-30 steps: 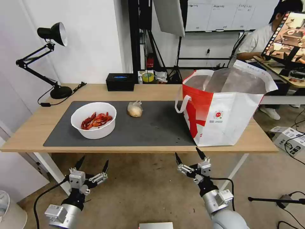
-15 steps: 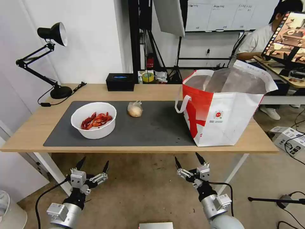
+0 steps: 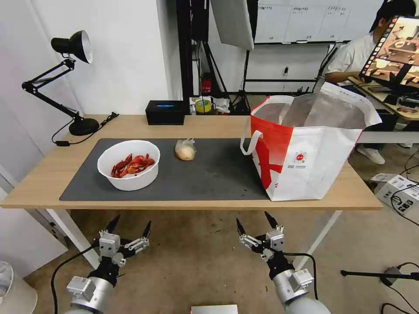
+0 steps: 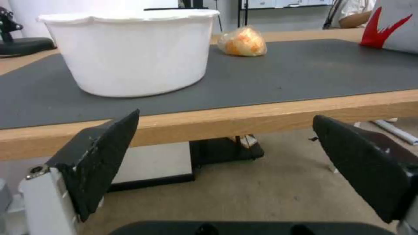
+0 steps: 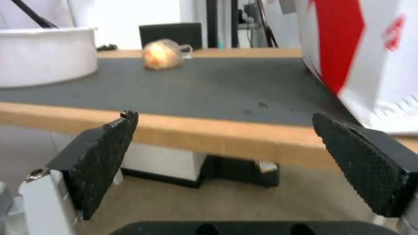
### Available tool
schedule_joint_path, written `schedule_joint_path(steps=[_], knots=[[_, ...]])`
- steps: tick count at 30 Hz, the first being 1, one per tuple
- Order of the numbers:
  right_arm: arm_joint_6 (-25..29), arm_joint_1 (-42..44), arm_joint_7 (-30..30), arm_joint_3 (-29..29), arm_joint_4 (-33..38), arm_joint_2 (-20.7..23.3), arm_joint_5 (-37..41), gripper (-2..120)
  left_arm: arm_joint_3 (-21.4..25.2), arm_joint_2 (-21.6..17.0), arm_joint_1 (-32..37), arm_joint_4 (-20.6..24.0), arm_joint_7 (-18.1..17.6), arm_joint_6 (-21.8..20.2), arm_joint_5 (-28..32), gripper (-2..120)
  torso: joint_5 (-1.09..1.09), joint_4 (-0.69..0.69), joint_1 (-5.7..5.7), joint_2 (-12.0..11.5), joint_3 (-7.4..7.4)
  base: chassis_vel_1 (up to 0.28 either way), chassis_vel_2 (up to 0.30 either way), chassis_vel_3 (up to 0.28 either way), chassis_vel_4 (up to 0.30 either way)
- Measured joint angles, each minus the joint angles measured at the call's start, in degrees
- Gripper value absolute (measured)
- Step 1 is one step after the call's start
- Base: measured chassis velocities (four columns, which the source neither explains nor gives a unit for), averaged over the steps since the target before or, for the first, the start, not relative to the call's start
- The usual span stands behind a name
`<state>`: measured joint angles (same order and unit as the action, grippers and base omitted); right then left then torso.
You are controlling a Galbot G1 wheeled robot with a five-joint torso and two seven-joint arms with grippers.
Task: Pick up the trash from the table and place it into the takeout bag.
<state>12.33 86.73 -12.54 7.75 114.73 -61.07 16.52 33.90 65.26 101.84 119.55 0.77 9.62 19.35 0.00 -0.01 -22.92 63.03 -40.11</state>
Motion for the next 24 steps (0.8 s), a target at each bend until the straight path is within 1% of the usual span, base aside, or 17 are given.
schedule_joint_path(steps=[2, 3, 5, 6, 9, 10, 14, 15, 18, 19, 21, 22, 24], knots=[[-0.2, -3.1, 0.6, -1.1, -0.1, 1.0, 1.2, 100, -0.1, 0.0, -0.1, -0.1, 0.0, 0.0, 0.0, 100, 0.01, 0.01, 0.00, 0.0, 0.00, 0.000, 0.000, 0.000, 0.000], [-0.2, -3.1, 0.6, -1.1, -0.1, 1.0, 1.2, 100, -0.1, 0.0, -0.1, -0.1, 0.0, 0.0, 0.0, 100, 0.01, 0.01, 0.00, 0.0, 0.00, 0.000, 0.000, 0.000, 0.000], [-1.1, -6.9, 1.2, -2.2, -0.1, 2.8, 3.5, 100, -0.3, 0.0, -0.2, -0.1, -0.1, 0.0, 0.0, 100, 0.00, 0.02, 0.00, 0.0, 0.00, 0.000, 0.000, 0.000, 0.000], [-1.1, -6.9, 1.2, -2.2, -0.1, 2.8, 3.5, 100, -0.3, 0.0, -0.2, -0.1, -0.1, 0.0, 0.0, 100, 0.00, 0.02, 0.00, 0.0, 0.00, 0.000, 0.000, 0.000, 0.000], [-2.4, -11.2, 2.3, -3.7, -0.3, 4.5, 5.9, 100, -0.3, -0.5, -0.3, -0.2, -0.1, 0.0, 0.0, 100, 0.00, 0.01, 0.00, 0.0, -0.01, 0.000, 0.000, 0.000, 0.000], [-2.4, -11.2, 2.3, -3.7, -0.3, 4.5, 5.9, 100, -0.3, -0.5, -0.3, -0.2, -0.1, 0.0, 0.0, 100, 0.00, 0.01, 0.00, 0.0, -0.01, 0.000, 0.000, 0.000, 0.000], [-4.3, -18.4, 3.2, -6.6, -1.6, 5.9, 9.4, 100, -0.1, -0.6, -0.3, -0.4, -0.2, 0.0, 0.1, 100, 0.00, 0.00, 0.00, 0.0, -0.01, 0.000, 0.000, 0.000, 0.000], [-4.3, -18.4, 3.2, -6.6, -1.6, 5.9, 9.4, 100, -0.1, -0.6, -0.3, -0.4, -0.2, 0.0, 0.1, 100, 0.00, 0.00, 0.00, 0.0, -0.01, 0.000, 0.000, 0.000, 0.000], [-5.8, -24.8, 3.2, -10.3, -2.8, 6.8, 11.7, 100, -0.1, -0.6, -0.3, -0.5, -0.2, 0.0, 0.1, 100, 0.01, 0.01, 0.00, 0.0, -0.01, 0.000, 0.000, 0.000, 0.000], [-5.8, -24.8, 3.2, -10.3, -2.8, 6.8, 11.7, 100, -0.1, -0.6, -0.3, -0.5, -0.2, 0.0, 0.1, 100, 0.01, 0.01, 0.00, 0.0, -0.01, 0.000, 0.000, 0.000, 0.000], [-6.6, -29.5, 2.9, -13.0, -3.9, 7.2, 12.8, 100, 0.0, -0.8, -0.3, -0.5, -0.3, 0.0, 0.2, 100, 0.00, 0.01, 0.00, 0.0, -0.01, 0.000, 0.000, 0.000, 0.000], [-6.6, -29.5, 2.9, -13.0, -3.9, 7.2, 12.8, 100, 0.0, -0.8, -0.3, -0.5, -0.3, 0.0, 0.2, 100, 0.00, 0.01, 0.00, 0.0, -0.01, 0.000, 0.000, 0.000, 0.000], [-7.8, -34.8, 2.1, -16.3, -5.6, 7.1, 14.2, 100, 0.2, -0.9, -0.3, -0.6, -0.4, 0.0, 0.3, 100, 0.00, 0.01, -0.01, 0.0, -0.01, 0.000, 0.000, 0.000, 0.000]])
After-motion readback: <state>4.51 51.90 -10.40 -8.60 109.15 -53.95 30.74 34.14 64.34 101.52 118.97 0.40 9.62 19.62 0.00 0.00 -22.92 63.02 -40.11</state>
